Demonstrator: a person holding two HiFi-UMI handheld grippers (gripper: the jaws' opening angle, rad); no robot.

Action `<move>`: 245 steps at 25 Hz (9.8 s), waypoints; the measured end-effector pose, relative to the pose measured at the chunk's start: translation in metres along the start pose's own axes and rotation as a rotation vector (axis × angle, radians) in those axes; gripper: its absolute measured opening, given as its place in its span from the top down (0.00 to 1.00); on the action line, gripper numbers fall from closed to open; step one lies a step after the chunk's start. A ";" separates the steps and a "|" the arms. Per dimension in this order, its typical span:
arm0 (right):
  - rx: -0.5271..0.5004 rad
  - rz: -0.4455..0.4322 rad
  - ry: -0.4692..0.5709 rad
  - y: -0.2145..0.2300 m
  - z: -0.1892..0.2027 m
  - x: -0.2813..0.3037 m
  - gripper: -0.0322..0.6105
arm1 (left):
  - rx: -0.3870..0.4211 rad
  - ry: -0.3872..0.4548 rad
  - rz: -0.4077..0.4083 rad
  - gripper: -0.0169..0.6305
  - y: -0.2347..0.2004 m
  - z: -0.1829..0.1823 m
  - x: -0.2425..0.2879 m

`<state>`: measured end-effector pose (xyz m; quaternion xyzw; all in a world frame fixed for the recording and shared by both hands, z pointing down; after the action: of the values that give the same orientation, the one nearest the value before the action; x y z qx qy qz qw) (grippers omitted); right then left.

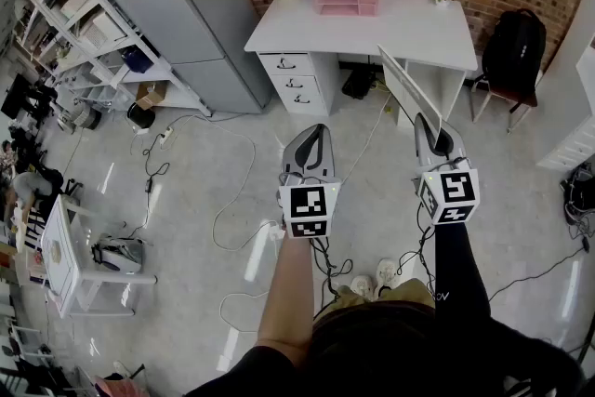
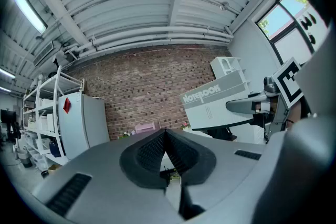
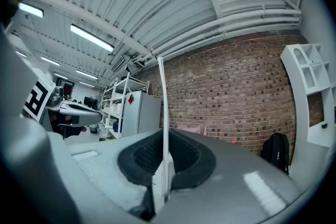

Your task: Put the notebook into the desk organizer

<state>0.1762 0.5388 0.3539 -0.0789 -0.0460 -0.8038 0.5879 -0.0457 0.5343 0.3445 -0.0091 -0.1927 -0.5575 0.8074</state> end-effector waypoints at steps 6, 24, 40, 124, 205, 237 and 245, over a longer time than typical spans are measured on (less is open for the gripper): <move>-0.002 0.008 0.000 -0.016 0.001 -0.013 0.94 | -0.004 0.010 0.005 0.96 -0.006 0.004 -0.017; 0.034 0.034 0.025 -0.033 0.006 -0.016 0.94 | -0.011 0.037 0.032 0.96 -0.026 0.010 -0.023; 0.047 -0.007 0.051 0.027 -0.021 0.107 0.94 | -0.012 0.030 -0.004 0.96 -0.058 -0.028 0.093; 0.041 0.139 0.039 0.146 -0.086 0.590 0.94 | -0.012 0.070 0.154 0.96 -0.287 -0.121 0.570; -0.952 0.289 -0.549 0.262 -0.078 1.083 0.94 | -0.038 0.011 0.318 0.96 -0.465 -0.180 0.995; -0.795 -0.107 -0.749 0.238 -0.046 1.096 0.72 | -0.065 -0.014 0.346 0.96 -0.469 -0.170 1.010; -0.696 -0.265 -0.794 0.226 -0.050 1.088 0.57 | -0.062 -0.011 0.352 0.96 -0.469 -0.170 1.006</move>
<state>0.0657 -0.5586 0.4968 -0.5598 -0.0049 -0.7472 0.3583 -0.1124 -0.5846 0.4170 -0.0707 -0.1755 -0.4134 0.8907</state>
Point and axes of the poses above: the fingertips, and each gripper's own axes: x forward along the fingers, y to its right, z out of its underside, the point moved 5 cm from there along -x, backward along the fingers, and after that the axes turned 14 degrees about -y, right-handed, at the moved point
